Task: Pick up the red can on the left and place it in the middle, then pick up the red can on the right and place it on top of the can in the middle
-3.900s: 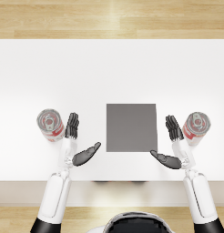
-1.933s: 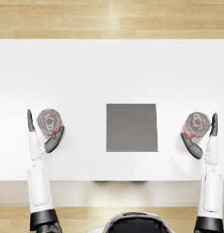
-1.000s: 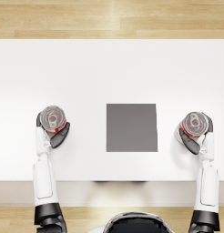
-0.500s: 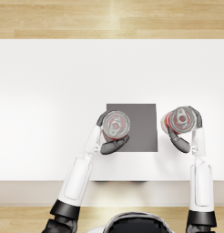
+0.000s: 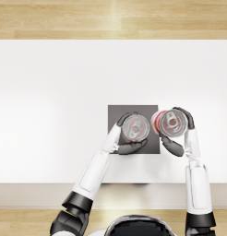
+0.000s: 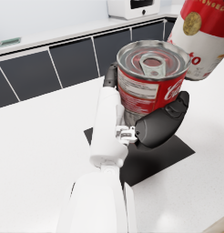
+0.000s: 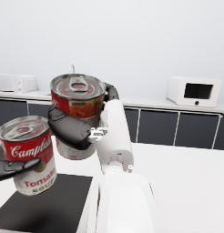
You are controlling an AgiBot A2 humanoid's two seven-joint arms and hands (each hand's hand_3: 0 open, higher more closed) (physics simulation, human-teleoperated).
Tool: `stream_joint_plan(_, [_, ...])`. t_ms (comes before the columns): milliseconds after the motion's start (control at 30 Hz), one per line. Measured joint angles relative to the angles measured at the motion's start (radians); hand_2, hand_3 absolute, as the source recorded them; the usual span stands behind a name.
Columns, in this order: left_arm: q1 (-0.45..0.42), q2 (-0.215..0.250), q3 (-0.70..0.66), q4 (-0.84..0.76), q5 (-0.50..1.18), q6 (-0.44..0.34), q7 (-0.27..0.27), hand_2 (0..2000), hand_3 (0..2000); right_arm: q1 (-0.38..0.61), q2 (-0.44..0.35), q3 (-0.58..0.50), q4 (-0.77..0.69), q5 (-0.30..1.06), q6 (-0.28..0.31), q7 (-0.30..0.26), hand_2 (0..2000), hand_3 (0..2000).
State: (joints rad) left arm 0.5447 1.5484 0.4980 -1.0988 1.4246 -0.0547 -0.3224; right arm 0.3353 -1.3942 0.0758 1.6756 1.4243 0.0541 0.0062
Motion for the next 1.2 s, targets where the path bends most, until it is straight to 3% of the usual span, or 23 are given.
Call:
stream_joint_plan(167, [-0.003,0.009,-0.009,0.089,0.000,-0.008,-0.024,2000,1520,0.011,-0.011,0.031,0.052,0.000,-0.009,-0.002,2000,1520])
stream_joint_plan(200, [0.015,-0.014,0.042,0.108,-0.001,-0.005,-0.025,639,1193,0.014,-0.013,0.038,0.064,0.000,-0.005,-0.001,2000,1520])
stream_joint_plan(233, [0.015,-0.012,0.041,0.123,0.000,-0.017,-0.024,0,867,0.015,-0.016,0.043,0.075,0.000,-0.002,0.001,2000,1520])
stream_joint_plan(300, [0.010,-0.010,0.038,0.135,0.000,-0.008,-0.024,0,213,0.020,-0.021,0.051,0.090,0.000,-0.001,0.001,2000,1520])
stream_joint_plan(333, [0.008,-0.009,0.039,0.135,0.000,0.010,-0.025,0,0,0.024,-0.024,0.056,0.095,0.000,-0.002,0.002,2000,1520])
stream_joint_plan(500, [-0.031,-0.021,0.025,0.077,0.000,0.042,-0.026,0,0,0.085,-0.061,0.112,0.091,0.000,-0.002,0.002,2000,1520])
stream_joint_plan(600, [-0.102,-0.057,0.004,-0.078,0.000,0.050,0.001,0,0,0.150,-0.112,0.143,0.068,0.000,0.001,0.002,2000,1520])
stream_joint_plan(633, [-0.133,-0.075,-0.009,-0.146,0.000,0.052,0.030,0,0,0.170,-0.124,0.153,0.059,0.000,-0.002,-0.023,2000,1520])
stream_joint_plan(667, [-0.169,-0.095,-0.029,-0.216,0.000,0.052,0.113,0,0,0.187,-0.134,0.161,0.050,0.000,-0.005,-0.059,2000,1520])
stream_joint_plan(733, [-0.242,-0.132,-0.095,-0.353,0.000,0.053,0.215,0,0,0.211,-0.149,0.173,0.035,0.000,-0.019,-0.180,2000,1520])
stream_joint_plan(833, [-0.350,-0.173,-0.226,-0.509,-0.001,0.054,0.283,0,0,0.227,-0.161,0.189,0.012,0.000,-0.076,-0.287,2000,1520])
stream_joint_plan(967, [-0.447,-0.194,-0.356,-0.611,-0.001,0.055,0.312,0,0,0.232,-0.170,0.211,-0.023,0.000,-0.099,-0.331,2000,1520])
stream_joint_plan(1000, [-0.460,-0.195,-0.373,-0.622,-0.001,0.055,0.315,0,0,0.271,-0.093,0.310,-0.035,-0.001,-0.117,-0.336,2000,1520])
stream_joint_plan(1033, [-0.470,-0.197,-0.385,-0.633,-0.001,0.055,0.317,0,0,0.271,-0.084,0.313,-0.047,0.000,-0.093,-0.337,2000,1520])
stream_joint_plan(1200, [-0.499,-0.196,-0.425,-0.690,-0.001,0.055,0.321,0,0,0.244,-0.083,0.320,-0.091,0.000,-0.088,-0.346,2000,1520])
